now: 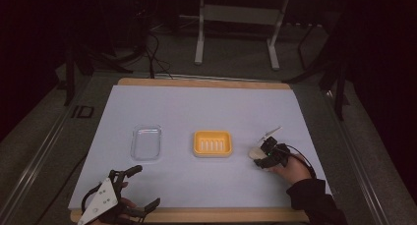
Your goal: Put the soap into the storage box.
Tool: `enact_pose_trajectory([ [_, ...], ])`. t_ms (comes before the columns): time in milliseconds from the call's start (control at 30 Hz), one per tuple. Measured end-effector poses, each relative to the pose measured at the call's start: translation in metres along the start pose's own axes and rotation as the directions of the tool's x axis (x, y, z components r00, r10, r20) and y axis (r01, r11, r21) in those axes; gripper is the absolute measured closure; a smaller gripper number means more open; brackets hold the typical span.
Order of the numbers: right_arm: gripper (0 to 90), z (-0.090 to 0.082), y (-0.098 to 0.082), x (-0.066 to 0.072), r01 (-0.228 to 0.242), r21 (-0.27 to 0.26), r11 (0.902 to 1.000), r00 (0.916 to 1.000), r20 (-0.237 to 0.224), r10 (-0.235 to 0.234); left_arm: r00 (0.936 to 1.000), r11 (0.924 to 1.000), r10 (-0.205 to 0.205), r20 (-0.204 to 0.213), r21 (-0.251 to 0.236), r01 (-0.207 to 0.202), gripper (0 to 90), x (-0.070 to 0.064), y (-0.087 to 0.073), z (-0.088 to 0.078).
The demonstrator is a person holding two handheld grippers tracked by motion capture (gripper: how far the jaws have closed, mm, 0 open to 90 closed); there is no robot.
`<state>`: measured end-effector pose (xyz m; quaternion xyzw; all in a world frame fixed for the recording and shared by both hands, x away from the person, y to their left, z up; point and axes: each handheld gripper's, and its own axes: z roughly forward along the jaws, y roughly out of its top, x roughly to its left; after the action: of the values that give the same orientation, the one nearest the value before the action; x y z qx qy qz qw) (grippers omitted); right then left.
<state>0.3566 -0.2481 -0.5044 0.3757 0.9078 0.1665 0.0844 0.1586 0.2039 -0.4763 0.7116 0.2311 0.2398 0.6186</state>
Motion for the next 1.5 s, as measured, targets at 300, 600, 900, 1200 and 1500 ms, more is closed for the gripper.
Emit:
enact_pose_trajectory([
  [300, 49.6, -0.003, 0.005, 0.000, 0.021, 0.042, 0.9989, 0.9997, -0.011, -0.020, 1.0000, 1.0000, -0.002, -0.003, 0.002, 0.002, 0.1, 0.001, 0.000, 0.000],
  [600, 49.6, -0.011, 0.009, -0.004, 0.073, 0.022, 0.9971, 0.9970, -0.027, -0.073, 1.0000, 1.0000, 0.000, -0.003, 0.003, 0.000, 0.1, 0.001, 0.000, 0.001],
  [900, 49.6, -0.022, 0.018, -0.008, 0.152, 0.011, 0.9883, 0.9869, -0.057, -0.151, 1.0000, 1.0000, -0.004, -0.002, 0.002, 0.004, 0.1, 0.001, -0.001, 0.001],
  [1200, 49.6, -0.028, 0.023, -0.007, 0.247, -0.018, 0.9688, 0.9625, -0.111, -0.248, 1.0000, 1.0000, -0.003, -0.002, 0.001, 0.003, 0.1, 0.001, -0.001, 0.001],
  [1500, 49.6, -0.038, 0.034, -0.004, 0.328, -0.027, 0.9442, 0.9271, -0.182, -0.328, 1.0000, 1.0000, -0.002, -0.004, 0.000, 0.002, 0.1, 0.001, -0.001, 0.001],
])
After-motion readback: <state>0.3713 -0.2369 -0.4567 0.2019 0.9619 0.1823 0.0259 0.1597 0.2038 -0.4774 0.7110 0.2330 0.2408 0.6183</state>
